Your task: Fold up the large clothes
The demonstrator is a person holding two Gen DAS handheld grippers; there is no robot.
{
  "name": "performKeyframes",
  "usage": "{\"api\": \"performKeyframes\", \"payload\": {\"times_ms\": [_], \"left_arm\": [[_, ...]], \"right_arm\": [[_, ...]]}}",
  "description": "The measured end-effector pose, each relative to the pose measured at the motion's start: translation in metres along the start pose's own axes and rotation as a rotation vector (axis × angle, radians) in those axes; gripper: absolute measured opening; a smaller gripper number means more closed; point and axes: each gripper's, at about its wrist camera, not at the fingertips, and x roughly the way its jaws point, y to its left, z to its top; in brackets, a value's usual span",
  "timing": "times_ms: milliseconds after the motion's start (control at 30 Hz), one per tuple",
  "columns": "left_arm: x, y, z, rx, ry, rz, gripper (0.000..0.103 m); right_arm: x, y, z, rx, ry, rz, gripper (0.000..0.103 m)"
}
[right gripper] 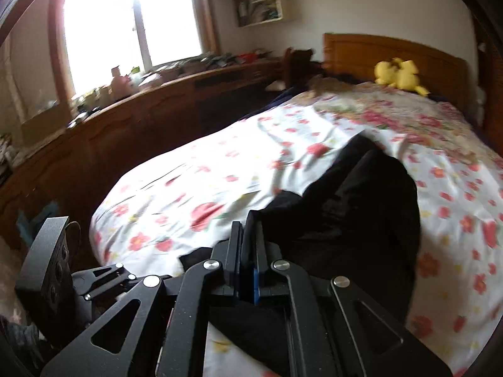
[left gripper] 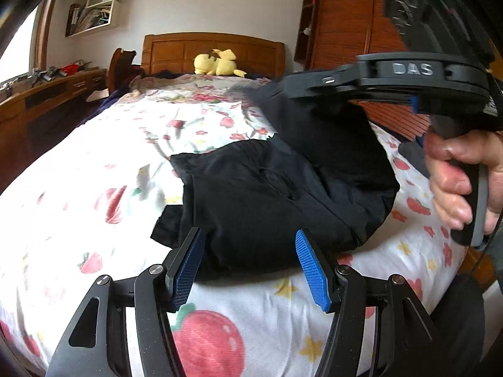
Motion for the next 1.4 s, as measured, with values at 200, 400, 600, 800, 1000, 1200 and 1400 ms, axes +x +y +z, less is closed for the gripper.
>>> {"api": "performKeyframes", "payload": {"times_ms": [200,400,600,800,1000,1200,1400], "left_arm": [[0.006,-0.005,-0.001,0.005,0.005,0.001,0.062],[0.010,-0.003,0.003,0.012,0.012,-0.003,0.062],[0.009,-0.003,0.006,0.031,0.008,-0.002,0.062],[0.002,-0.014,0.010,0.056,-0.014,0.010,0.062],[-0.009,-0.020,0.017,0.049,-0.027,0.019,0.062],[-0.012,-0.027,0.030,0.034,-0.023,0.068,0.062],[-0.002,-0.035,0.038,0.000,-0.005,0.078,0.062]], "right_arm": [[0.025,0.007,-0.003,-0.038,0.095,-0.034,0.006],[-0.004,0.006,0.006,-0.054,0.056,-0.043,0.019],[-0.040,-0.012,0.007,-0.053,-0.006,-0.099,0.039],[-0.053,-0.058,-0.031,-0.010,0.041,-0.210,0.039],[-0.054,-0.097,-0.076,0.034,0.101,-0.243,0.039],[-0.051,-0.117,-0.100,0.072,0.093,-0.174,0.039],[-0.048,-0.125,-0.107,0.096,0.090,-0.083,0.039]]}}
